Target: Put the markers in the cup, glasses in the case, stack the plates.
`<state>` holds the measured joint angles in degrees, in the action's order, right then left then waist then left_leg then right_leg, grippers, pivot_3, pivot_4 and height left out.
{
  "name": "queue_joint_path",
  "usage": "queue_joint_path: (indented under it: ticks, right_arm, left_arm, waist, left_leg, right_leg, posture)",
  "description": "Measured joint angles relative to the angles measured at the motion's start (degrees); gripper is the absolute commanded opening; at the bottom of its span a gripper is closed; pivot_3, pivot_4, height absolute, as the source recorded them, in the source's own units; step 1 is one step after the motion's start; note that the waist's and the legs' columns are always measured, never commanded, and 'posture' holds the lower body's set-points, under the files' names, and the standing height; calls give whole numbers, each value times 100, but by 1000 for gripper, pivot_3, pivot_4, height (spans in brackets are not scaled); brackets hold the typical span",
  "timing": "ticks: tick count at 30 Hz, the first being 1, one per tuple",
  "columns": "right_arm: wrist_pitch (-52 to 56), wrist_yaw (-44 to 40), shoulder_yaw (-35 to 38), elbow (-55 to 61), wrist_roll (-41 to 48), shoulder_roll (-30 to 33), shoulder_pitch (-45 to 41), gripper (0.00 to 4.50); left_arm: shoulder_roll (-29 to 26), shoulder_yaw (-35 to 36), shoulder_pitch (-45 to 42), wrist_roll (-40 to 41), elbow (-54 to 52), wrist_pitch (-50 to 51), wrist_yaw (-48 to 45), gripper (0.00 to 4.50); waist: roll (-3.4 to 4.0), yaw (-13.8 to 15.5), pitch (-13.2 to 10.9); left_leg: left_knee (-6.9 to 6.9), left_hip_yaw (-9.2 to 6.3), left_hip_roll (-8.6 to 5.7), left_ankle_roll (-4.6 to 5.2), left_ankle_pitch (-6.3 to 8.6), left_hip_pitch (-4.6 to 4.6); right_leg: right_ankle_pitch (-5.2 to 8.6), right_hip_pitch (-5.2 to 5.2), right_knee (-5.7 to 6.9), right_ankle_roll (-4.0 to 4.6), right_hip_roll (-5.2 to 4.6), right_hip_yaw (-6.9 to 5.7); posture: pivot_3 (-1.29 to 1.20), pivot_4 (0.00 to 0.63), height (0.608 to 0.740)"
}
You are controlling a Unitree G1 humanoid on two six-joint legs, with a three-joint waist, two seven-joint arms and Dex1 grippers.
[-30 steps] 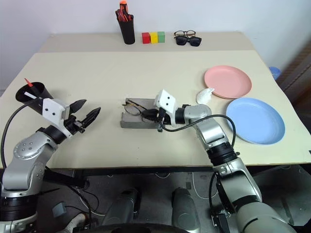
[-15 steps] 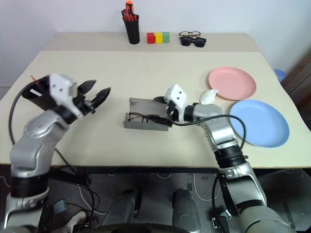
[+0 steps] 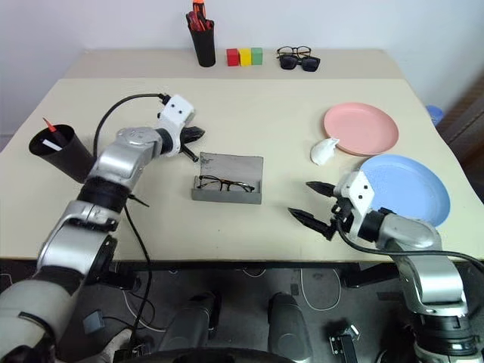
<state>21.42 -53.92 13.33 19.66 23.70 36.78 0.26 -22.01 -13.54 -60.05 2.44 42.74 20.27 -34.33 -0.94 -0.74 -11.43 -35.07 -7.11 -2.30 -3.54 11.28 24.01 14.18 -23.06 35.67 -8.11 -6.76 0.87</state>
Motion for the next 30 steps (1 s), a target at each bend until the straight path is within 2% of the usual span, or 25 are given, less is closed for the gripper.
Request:
queue_joint_path:
  ticks: [3, 6, 9, 13, 16, 21, 26, 30]
  right_arm:
    - [-318, -50, 240, 23, -6, 50, 481, 3970]
    - [-434, 2, 339, 37, -4, 44, 760, 3970]
    - [-512, 105, 351, 66, 14, 27, 816, 3970]
    - [-681, 199, 384, 73, 15, 23, 894, 3970]
    - [-776, 249, 408, -3, 16, 22, 894, 3970]
    - [-785, 353, 425, -177, 16, 23, 888, 3970]
    - [-594, 774, 438, -539, 8, -45, 644, 3970]
    - [-328, 1290, 501, -907, -73, -82, 311, 3970]
  left_arm:
    - [229, -242, -629, -421, 1191, -791, -232, 27]
    - [372, -379, -1017, -704, 1949, -1300, -740, 27]
    - [548, -408, -1069, -765, 2194, -1480, -1601, 27]
    - [426, -392, -1060, -651, 2054, -1238, -3351, 27]
    - [139, -409, -909, -565, 1466, -886, -4368, 27]
    - [-388, -425, -26, -348, -243, 62, -5252, 27]
    - [-847, -536, 1005, -114, -2430, 990, -5411, 27]
    - [-715, -570, 1492, -36, -2926, 1246, -4878, 27]
  waist:
    - [-3, 38, -1]
    - [-3, 26, -1]
    - [-3, -7, -2]
    - [-3, -12, -2]
    - [-1, -16, -1]
    - [0, -14, -1]
    - [6, -6, 1]
    - [8, 19, 2]
  left_leg:
    - [1, -2, 0, 0, 0, 21]
    - [1, 0, -3, 4, 2, 41]
    - [5, 4, -2, 8, 5, 41]
    - [3, 5, -1, 8, 5, 42]
    - [0, 5, 0, 8, 4, 39]
    - [-3, 3, 3, 9, 4, 37]
    - [-6, 3, 3, 9, 4, 31]
    - [-13, 3, 5, 10, 0, 27]
  right_leg:
    - [-3, -7, -14, -6, 0, -5]
    - [-18, -17, -37, -31, -2, -3]
    - [-21, -20, -42, -35, -2, -1]
    - [-21, -24, -35, -33, -2, -1]
    - [-25, -20, -33, -25, -2, 1]
    - [-39, -20, -24, -1, -1, 2]
    - [-40, -14, -20, 3, -1, 5]
    - [-36, -11, -15, 37, -1, 3]
  posture:
    - [0, 150, 740]
    - [0, 150, 740]
    - [0, 150, 740]
    - [0, 150, 740]
    - [0, 150, 740]
    - [0, 150, 740]
    - [0, 150, 740]
    - [0, 150, 740]
